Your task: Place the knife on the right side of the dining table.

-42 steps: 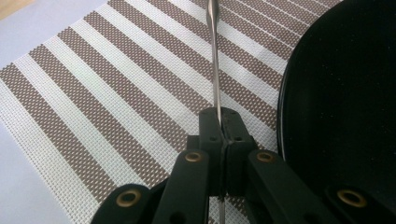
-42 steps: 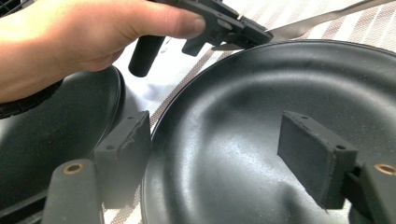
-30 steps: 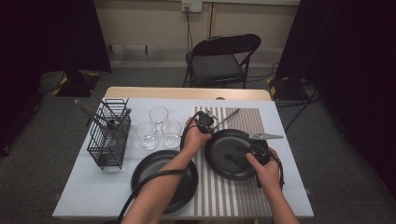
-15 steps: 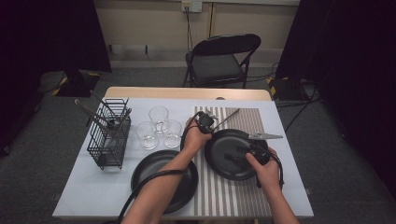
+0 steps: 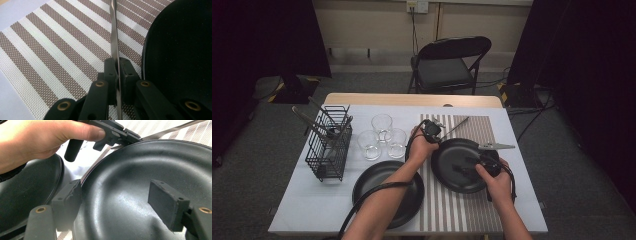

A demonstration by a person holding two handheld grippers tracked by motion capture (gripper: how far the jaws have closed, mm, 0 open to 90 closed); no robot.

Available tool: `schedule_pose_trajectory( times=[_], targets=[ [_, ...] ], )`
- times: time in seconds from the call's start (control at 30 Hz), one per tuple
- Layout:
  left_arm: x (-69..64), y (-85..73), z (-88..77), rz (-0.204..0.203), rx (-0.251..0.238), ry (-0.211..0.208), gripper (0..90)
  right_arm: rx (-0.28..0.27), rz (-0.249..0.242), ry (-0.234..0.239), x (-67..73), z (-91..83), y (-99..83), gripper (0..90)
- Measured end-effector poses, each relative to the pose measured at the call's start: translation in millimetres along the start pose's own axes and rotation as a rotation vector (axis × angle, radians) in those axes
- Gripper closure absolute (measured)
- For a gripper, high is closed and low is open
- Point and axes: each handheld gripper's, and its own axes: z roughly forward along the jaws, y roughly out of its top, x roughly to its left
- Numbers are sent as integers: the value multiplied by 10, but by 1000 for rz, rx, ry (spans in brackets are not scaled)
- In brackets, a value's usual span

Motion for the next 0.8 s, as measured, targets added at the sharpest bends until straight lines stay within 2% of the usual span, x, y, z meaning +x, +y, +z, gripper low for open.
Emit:
schedule_pose_trajectory(
  times=[0.47,0.6,0.8],
  targets=[
    [10,-10,-11,-17,0,8,790,-1,3,-3,-10,-11,-3,261],
    [31,-22,-29,-34,8,9,743,1,1,-2,-12,-9,-4,261],
    [34,-39,-42,-49,7,6,740,3,1,-1,-1,-6,0,261]
  ],
)
